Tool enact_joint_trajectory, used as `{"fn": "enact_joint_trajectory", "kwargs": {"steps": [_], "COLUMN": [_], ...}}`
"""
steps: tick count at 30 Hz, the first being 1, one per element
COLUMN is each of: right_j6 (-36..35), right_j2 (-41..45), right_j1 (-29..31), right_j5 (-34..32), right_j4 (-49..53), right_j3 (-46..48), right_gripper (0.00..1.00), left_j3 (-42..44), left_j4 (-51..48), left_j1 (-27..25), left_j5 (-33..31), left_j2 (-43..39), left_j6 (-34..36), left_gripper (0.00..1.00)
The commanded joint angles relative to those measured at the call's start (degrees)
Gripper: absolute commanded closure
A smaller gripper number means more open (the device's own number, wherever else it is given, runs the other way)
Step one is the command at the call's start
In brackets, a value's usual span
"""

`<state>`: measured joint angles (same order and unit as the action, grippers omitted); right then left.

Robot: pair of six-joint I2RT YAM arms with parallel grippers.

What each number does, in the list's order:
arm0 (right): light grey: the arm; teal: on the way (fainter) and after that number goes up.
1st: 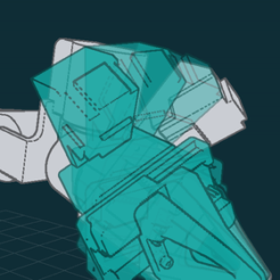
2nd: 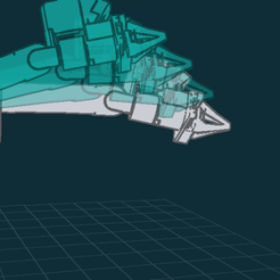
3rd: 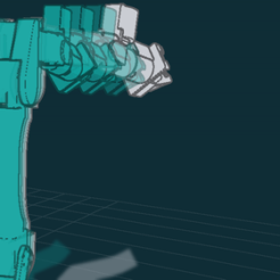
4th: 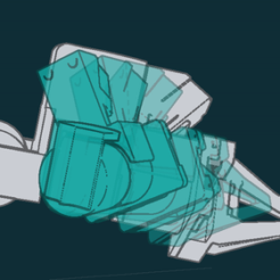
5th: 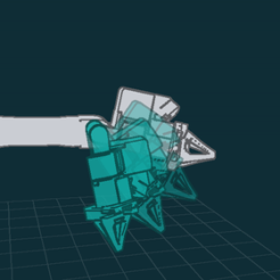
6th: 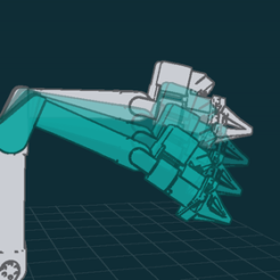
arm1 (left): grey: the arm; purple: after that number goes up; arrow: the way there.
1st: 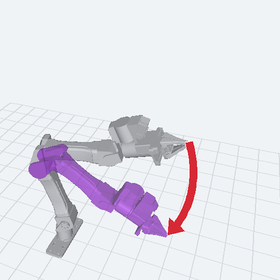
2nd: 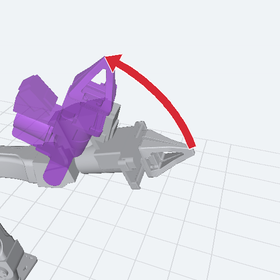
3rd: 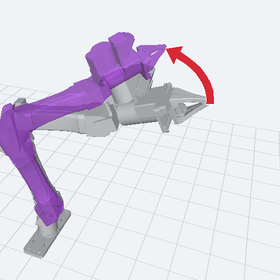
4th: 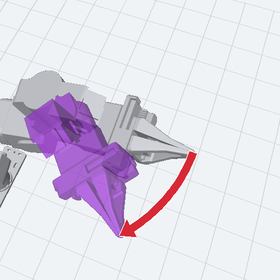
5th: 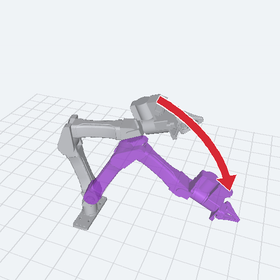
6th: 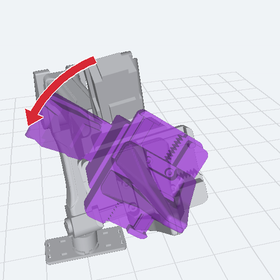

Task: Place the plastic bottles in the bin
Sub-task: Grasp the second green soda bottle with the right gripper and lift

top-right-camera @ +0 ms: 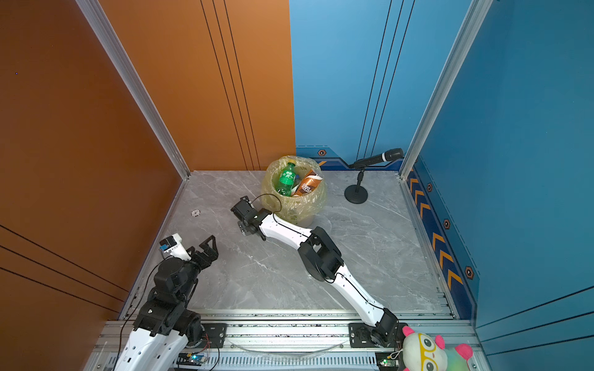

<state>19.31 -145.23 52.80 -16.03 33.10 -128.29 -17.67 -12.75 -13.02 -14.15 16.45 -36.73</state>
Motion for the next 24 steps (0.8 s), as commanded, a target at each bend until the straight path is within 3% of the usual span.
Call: {"fn": "enact_joint_trajectory", "kwargs": {"steps": [1,9,16,24], "right_j6": [0.5,0.4,-0.6,-0.9], "right_j2": [-1.1,3.9,16.3,35.6], "right_j1": [-0.3,0.7,2.5,4.2], "right_j5": [1.5,3.5,2.9,2.6], "right_j4": [2.0,0.6,-5.3,-15.5], "right_j3": [-2.3,-1.3,6.5,22.5], "right_gripper": [0.28,0.45,0.48,0.47], "left_j3": [1.0,1.2,1.4,1.8], "left_j4": [-0.8,-1.4,-0.1,5.0], "left_j1": [0.6,0.9,1.0,1.0], "left_j5": [1.6,1.8,4.2,9.0], "left_j2": [-0.7,-1.7,-2.5,-1.2], "left_j6": [-0.4,-0.5,0.1,0.7], "left_gripper": [0.02,0.02,0.02,0.02]}}
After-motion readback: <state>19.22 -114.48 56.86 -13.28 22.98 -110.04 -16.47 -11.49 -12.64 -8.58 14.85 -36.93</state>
